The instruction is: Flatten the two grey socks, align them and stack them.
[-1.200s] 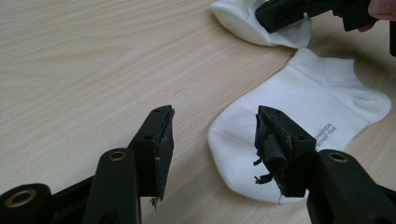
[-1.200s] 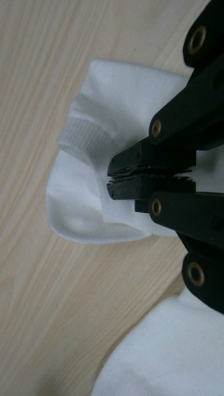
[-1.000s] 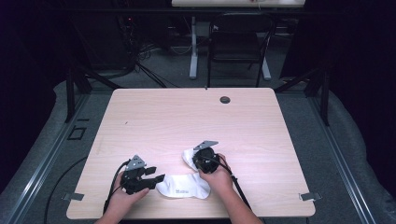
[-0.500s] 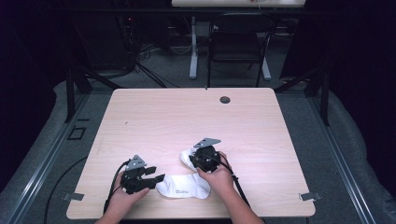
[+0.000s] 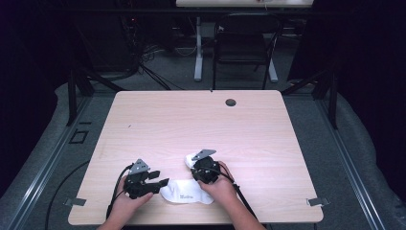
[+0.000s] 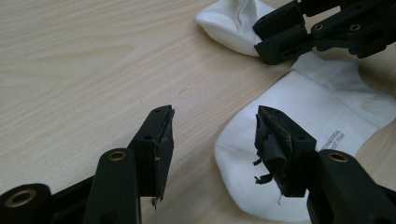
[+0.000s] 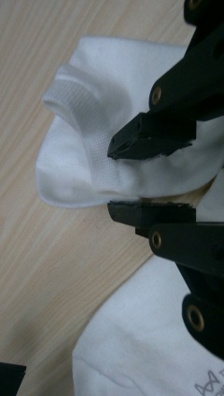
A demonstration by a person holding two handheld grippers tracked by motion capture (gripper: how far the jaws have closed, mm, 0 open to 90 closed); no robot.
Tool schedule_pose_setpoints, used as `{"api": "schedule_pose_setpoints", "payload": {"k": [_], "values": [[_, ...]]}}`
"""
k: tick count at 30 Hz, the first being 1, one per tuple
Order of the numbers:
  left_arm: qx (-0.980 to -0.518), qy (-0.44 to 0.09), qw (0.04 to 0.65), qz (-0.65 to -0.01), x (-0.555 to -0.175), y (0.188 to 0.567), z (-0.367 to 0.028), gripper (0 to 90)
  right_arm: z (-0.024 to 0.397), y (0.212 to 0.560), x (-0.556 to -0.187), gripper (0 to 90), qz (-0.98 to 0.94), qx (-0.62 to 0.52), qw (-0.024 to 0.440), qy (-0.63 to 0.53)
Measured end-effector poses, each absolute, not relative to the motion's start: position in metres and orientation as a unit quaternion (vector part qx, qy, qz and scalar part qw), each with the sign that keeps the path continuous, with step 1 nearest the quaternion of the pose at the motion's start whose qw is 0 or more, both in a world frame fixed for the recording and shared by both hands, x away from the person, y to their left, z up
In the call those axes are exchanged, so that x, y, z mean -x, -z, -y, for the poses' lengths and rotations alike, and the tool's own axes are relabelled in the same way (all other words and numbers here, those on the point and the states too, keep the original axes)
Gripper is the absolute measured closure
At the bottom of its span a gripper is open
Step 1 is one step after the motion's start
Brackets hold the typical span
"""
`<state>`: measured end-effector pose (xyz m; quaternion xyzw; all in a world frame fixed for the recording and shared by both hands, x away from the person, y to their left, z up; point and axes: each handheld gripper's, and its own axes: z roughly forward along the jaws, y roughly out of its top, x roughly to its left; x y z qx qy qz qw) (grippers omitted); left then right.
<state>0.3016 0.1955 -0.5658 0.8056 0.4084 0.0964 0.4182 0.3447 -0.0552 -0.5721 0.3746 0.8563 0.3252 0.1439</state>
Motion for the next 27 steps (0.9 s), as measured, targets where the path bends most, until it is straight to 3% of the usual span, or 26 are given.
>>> {"api": "schedule_pose_setpoints", "payload": {"k": [5,12,20,27], "values": [[-0.808,-0.096,0.416,-0.407,-0.303,0.567,-0.195,46.9,0.056,0.57,-0.344,78.4,-0.856,-0.376,0.141,-0.326],[-0.807,-0.097,0.416,-0.408,-0.303,0.566,-0.195,46.9,0.063,0.57,-0.338,71.0,-0.855,-0.373,0.143,-0.331],[-0.807,-0.098,0.417,-0.406,-0.304,0.567,-0.192,46.9,0.07,0.574,-0.337,87.4,-0.851,-0.378,0.152,-0.33],[-0.809,-0.101,0.419,-0.399,-0.315,0.561,-0.179,51.2,0.07,0.573,-0.34,88.4,-0.847,-0.386,0.143,-0.337]]}}
